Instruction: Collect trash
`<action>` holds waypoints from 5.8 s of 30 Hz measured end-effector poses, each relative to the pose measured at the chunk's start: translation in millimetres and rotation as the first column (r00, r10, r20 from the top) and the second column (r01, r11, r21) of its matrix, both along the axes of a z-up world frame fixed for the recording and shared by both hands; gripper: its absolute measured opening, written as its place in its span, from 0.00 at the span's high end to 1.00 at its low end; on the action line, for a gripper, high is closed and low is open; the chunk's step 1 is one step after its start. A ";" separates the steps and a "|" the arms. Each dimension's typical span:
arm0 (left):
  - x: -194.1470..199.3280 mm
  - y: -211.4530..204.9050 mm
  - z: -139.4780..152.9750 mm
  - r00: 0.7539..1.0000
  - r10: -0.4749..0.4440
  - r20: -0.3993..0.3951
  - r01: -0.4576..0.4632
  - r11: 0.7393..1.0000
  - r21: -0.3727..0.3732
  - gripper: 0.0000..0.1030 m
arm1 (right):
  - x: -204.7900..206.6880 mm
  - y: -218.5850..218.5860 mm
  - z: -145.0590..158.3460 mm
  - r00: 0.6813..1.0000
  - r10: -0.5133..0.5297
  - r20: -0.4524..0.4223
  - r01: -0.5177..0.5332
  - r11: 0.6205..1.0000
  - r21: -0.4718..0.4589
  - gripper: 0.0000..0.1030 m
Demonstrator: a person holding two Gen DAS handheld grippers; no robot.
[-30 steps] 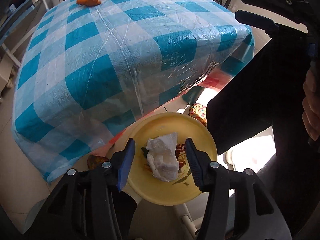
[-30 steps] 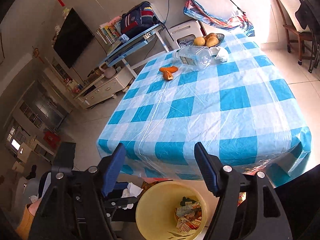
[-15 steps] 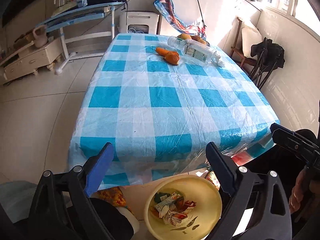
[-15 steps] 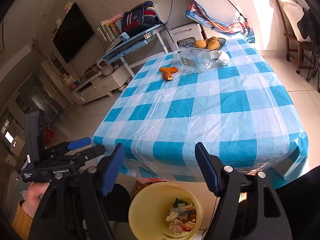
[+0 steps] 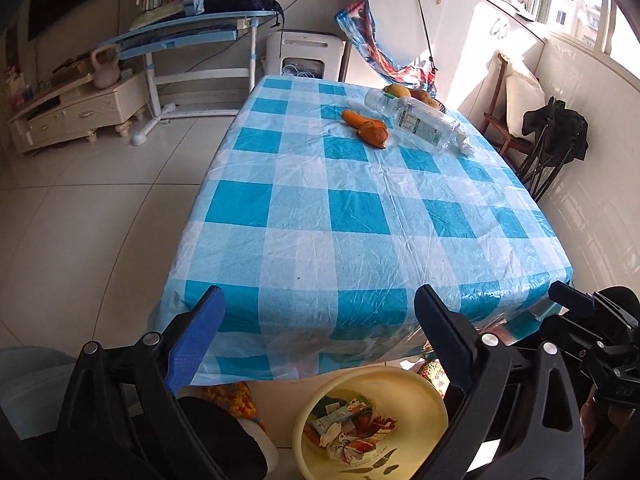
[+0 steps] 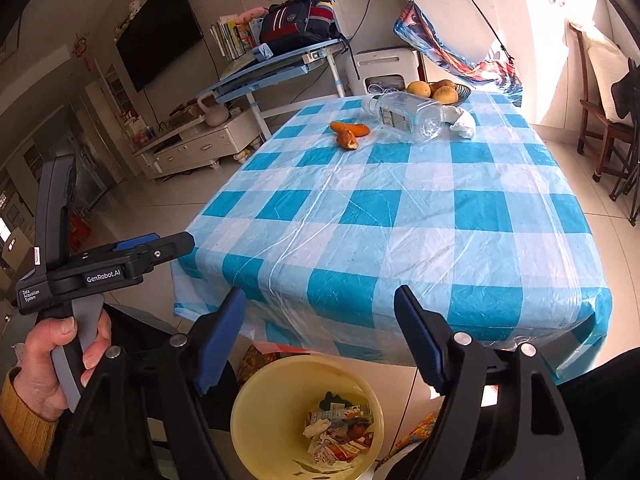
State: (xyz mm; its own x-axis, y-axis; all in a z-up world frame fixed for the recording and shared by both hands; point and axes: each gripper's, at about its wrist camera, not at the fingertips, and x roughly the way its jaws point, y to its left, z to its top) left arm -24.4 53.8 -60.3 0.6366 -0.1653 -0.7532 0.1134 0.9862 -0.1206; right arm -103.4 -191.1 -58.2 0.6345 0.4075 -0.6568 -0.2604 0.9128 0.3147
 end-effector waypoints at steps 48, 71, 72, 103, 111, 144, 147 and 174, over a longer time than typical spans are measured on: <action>255.8 -87.4 -30.9 0.997 -0.029 -0.072 0.023 0.996 -0.091 0.10 | 286.7 -110.9 -27.6 0.967 -0.210 -0.145 0.200 0.977 -0.080 0.53; 185.9 -51.7 -12.6 0.998 -0.055 -0.041 0.049 0.987 -0.154 0.82 | 211.5 -118.6 30.7 0.979 -0.203 -0.015 0.203 0.975 0.089 0.89; 177.5 -47.3 -9.2 0.998 -0.050 -0.034 0.044 0.986 -0.160 0.82 | 202.6 -113.7 31.7 0.982 -0.190 -0.013 0.190 0.976 0.103 0.89; -10.3 -14.5 3.6 0.992 -0.123 -0.013 0.123 0.991 -0.046 0.82 | -21.3 81.1 -39.3 0.864 0.446 -0.235 -0.480 0.871 -0.110 0.64; -29.3 -19.0 8.6 0.990 -0.140 0.011 0.140 0.990 -0.023 0.82 | -22.2 55.0 -6.7 0.944 0.325 -0.053 -0.327 0.944 -0.044 0.53; -45.8 4.5 22.2 0.997 0.026 0.070 -0.024 0.999 -0.032 0.07 | -4.7 -16.0 13.6 0.974 -0.186 0.128 0.192 0.981 -0.036 0.25; -41.7 10.1 19.3 0.997 0.058 0.047 -0.056 0.997 -0.048 0.07 | -5.4 -10.3 13.0 0.975 -0.173 0.136 0.183 0.981 -0.066 0.25; -38.7 6.5 12.3 0.996 0.080 0.034 -0.079 0.996 -0.031 0.07 | -5.1 -3.7 11.6 0.977 -0.157 0.141 0.173 0.979 -0.108 0.22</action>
